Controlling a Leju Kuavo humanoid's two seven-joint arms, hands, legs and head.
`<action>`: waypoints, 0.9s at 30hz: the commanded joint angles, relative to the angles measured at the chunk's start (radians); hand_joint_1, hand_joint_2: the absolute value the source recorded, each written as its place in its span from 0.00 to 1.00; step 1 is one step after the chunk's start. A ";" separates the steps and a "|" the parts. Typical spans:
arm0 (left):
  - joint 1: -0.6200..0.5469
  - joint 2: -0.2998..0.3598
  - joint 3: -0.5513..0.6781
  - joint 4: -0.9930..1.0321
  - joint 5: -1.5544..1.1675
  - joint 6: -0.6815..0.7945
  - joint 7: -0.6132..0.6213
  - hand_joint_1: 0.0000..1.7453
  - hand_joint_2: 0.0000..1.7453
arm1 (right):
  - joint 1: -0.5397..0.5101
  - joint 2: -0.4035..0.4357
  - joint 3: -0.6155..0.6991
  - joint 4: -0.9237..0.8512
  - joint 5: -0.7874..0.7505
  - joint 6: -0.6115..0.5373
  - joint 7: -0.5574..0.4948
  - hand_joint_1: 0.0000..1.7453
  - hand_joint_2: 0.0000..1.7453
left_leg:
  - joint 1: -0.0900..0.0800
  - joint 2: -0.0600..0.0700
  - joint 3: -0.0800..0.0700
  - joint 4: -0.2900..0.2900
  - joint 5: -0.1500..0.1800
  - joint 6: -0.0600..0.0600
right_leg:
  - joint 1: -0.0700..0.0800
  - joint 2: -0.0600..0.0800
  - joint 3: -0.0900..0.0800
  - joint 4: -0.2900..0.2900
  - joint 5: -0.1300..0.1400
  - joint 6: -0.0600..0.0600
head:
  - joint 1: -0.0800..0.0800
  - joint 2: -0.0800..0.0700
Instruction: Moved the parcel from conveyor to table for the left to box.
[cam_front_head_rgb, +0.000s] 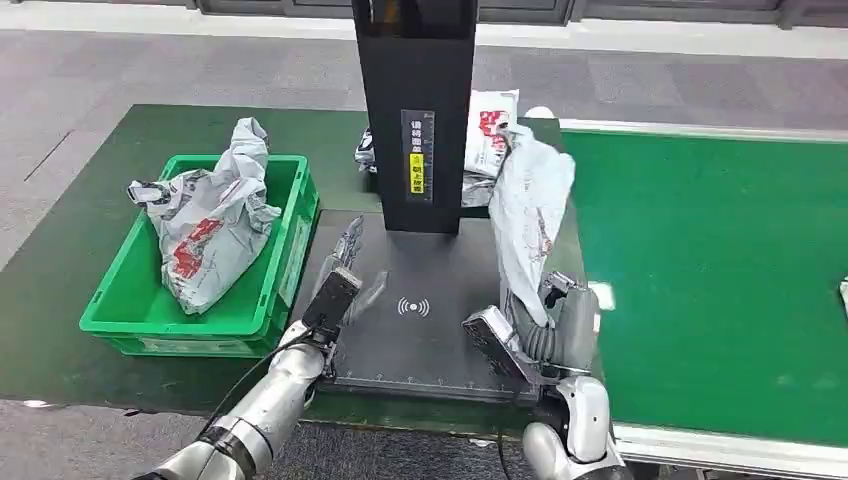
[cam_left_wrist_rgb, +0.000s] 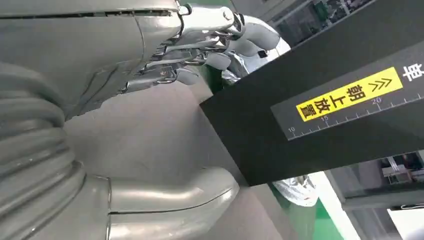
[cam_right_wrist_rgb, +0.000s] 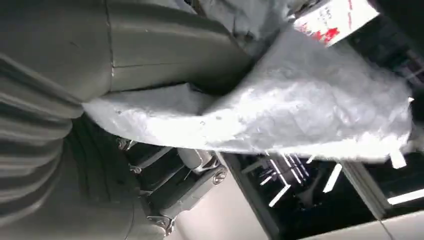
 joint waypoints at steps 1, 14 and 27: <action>-0.022 0.000 0.041 0.017 -0.023 0.045 -0.016 0.00 1.00 | -0.037 -0.002 0.187 0.006 -0.141 0.133 -0.083 1.00 1.00 | 0.001 0.004 0.004 -0.001 -0.002 0.001 | 0.000 0.006 0.003 -0.002 0.000 0.000 | 0.000 0.000; -0.038 -0.010 0.068 -0.075 -0.058 0.208 -0.025 0.00 1.00 | -0.134 -0.003 0.272 0.270 -0.347 0.355 -0.085 0.00 0.00 | 0.000 0.002 0.003 -0.001 0.000 0.000 | 0.001 0.003 0.002 -0.002 0.001 0.000 | 0.000 0.000; -0.058 -0.014 0.086 -0.076 -0.045 0.219 -0.034 0.00 1.00 | -0.118 0.008 0.181 0.215 -0.490 0.262 -0.166 0.00 0.00 | 0.000 0.000 0.001 0.000 0.000 0.000 | 0.001 0.002 0.001 -0.001 0.000 0.000 | 0.000 0.000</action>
